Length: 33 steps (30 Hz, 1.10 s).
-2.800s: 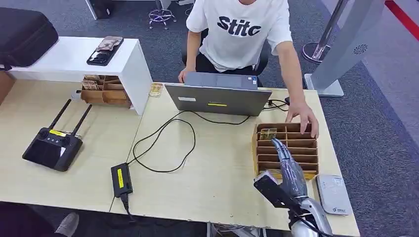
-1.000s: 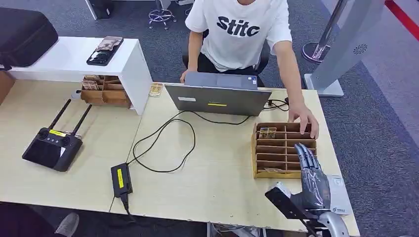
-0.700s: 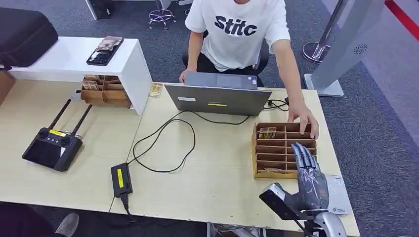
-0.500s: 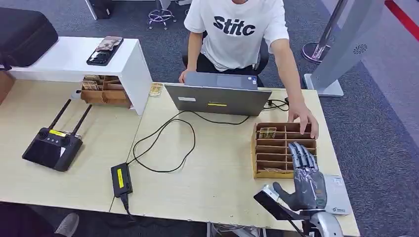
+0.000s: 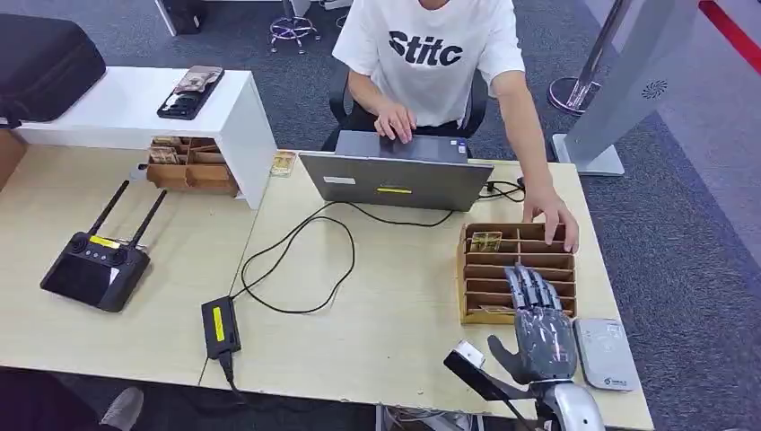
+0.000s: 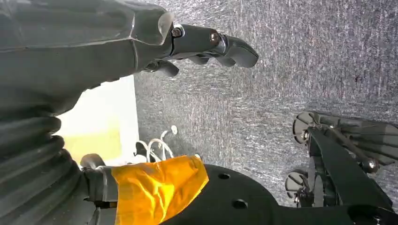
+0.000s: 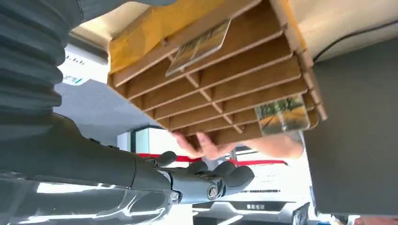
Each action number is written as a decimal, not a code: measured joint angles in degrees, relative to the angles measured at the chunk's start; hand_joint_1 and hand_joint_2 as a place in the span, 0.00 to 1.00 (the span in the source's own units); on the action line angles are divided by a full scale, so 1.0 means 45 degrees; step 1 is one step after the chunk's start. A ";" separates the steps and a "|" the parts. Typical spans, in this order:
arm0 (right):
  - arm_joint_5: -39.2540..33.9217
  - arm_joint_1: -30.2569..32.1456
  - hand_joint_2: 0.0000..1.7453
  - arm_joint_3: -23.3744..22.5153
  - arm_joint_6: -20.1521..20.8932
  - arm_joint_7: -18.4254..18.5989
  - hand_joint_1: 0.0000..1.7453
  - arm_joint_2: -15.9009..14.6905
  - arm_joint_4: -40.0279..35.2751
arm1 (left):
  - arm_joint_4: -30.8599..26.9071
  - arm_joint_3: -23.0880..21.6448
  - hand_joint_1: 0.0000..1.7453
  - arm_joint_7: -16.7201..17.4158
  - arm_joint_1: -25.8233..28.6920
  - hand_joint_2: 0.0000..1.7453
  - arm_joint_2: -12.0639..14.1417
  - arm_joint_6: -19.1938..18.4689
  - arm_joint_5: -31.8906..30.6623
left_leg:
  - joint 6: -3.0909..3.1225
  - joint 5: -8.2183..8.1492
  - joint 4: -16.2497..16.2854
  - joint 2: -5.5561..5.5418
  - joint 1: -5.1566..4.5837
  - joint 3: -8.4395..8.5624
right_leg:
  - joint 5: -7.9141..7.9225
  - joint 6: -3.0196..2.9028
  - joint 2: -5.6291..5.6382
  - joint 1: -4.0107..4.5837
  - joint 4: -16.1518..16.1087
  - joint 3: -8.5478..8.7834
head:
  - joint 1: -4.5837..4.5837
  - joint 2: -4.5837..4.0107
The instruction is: Pass the card to the sensor for recognition and then transmit it.
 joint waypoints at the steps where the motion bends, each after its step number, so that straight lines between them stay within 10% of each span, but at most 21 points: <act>1: -0.0009 -0.0027 1.00 0.0034 -0.0005 0.0005 0.00 0.0000 0.0135 | 0.0000 0.0000 0.00 0.0000 0.0001 1.00 0.0005 -0.0009 0.0000 | 0.0000 0.0000 0.0000 -0.0001 0.0000 -0.0001 | 0.0000 0.0000 -0.0001 0.0000 0.0000 0.0000 | -0.0005 0.0000; 33: -0.0894 -0.1217 1.00 -0.0447 -0.0063 -0.0146 0.00 0.0000 0.1899 | 0.0000 -0.0345 0.00 0.0146 -0.0002 1.00 0.0029 -0.0097 -0.0034 | 0.0000 0.0000 0.0001 0.0000 -0.0001 0.0000 | 0.0001 0.0000 0.0001 -0.0001 0.0000 -0.0001 | -0.0005 0.0000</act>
